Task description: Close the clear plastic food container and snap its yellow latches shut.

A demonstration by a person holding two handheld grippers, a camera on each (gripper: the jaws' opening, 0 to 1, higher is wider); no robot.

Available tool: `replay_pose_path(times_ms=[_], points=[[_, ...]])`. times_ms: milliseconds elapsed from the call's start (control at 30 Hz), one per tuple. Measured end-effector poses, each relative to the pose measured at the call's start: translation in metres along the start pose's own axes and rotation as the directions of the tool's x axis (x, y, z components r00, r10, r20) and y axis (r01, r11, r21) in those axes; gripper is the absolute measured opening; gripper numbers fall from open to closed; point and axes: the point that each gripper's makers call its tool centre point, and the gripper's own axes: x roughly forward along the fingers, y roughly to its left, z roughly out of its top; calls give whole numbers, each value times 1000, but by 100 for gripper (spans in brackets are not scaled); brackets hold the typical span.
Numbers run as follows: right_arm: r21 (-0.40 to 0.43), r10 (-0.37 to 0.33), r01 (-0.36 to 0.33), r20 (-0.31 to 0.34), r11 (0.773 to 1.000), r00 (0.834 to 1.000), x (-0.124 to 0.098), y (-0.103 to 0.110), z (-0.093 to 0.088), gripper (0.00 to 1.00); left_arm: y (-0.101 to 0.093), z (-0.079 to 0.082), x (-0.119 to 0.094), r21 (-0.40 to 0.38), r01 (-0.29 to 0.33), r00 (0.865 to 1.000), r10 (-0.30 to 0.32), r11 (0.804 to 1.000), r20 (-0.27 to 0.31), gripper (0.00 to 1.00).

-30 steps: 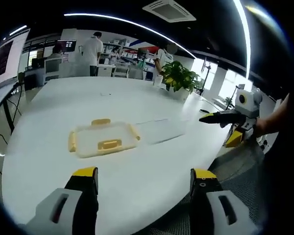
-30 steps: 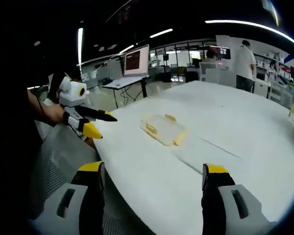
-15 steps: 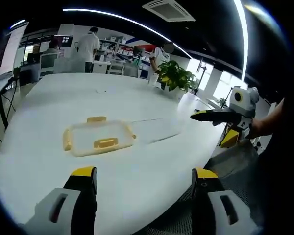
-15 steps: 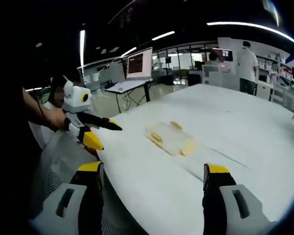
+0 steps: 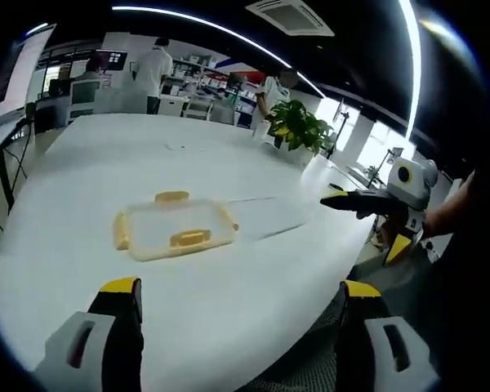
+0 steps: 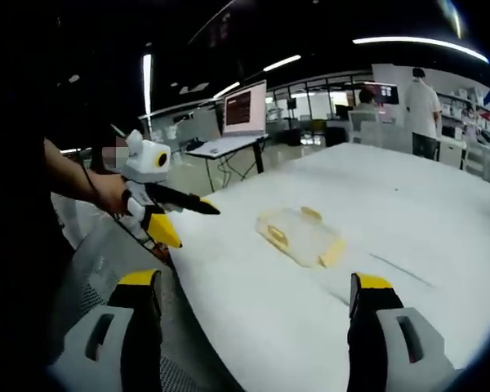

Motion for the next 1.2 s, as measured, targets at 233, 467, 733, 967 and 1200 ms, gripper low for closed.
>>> replay_pose_path(times_ms=[233, 467, 733, 967, 1200], points=[[-14, 18, -18, -2, 1000, 1000, 11, -7, 6, 99, 16, 1, 1, 29, 5, 999, -4, 1000, -37, 98], [-14, 25, -25, -4, 1000, 1000, 19, -15, 11, 98, 32, 4, 2, 57, 0, 998, 4, 998, -69, 98], [-4, 35, -35, -13, 999, 999, 24, -16, 9, 95, 42, 6, 7, 87, 6, 995, 3, 996, -102, 98], [-14, 42, -42, -24, 999, 999, 30, -16, 5, 93, 46, 9, 7, 101, 32, 991, -19, 994, -130, 95], [-12, 47, -48, -30, 999, 998, 35, -20, 7, 91, 48, 8, 11, 115, 66, 983, -45, 991, -177, 90]])
